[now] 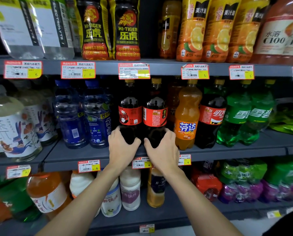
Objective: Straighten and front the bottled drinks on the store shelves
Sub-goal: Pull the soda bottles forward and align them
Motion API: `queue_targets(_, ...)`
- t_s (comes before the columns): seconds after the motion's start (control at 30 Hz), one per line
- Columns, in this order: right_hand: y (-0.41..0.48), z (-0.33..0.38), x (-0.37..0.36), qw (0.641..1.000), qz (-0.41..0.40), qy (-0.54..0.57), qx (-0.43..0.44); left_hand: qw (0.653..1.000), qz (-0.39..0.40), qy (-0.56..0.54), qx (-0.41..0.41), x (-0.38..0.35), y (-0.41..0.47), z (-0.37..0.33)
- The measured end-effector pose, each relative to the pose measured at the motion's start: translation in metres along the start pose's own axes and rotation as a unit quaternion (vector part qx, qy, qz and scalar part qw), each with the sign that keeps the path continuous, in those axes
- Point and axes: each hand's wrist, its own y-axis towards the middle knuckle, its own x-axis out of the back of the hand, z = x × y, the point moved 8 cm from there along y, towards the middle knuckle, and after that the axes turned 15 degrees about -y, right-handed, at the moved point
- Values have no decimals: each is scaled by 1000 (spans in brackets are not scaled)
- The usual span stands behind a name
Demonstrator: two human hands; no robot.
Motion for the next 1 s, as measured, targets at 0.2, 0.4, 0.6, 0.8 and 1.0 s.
queue_targets(0.2,7,-3,1,999,9,-29,-38,1000,-5,5,-6,1,0,-1)
queue_targets(0.4,-1,0,-2,1000,-9,-22,-3,1000,-4,2,-14,3,1,1)
queue_targets(0.6,4,-6,0,1000,-5,15,-27,1000,-4,-23,-11,2,2,2)
queue_targets(0.8,4,-4,3,998,-30,-53,-1,1000,-12,-19,-14,2,2,5)
queue_targets(1.0,9,0,0,1000,6,20,23,999,-15,-26,11,1,6,15)
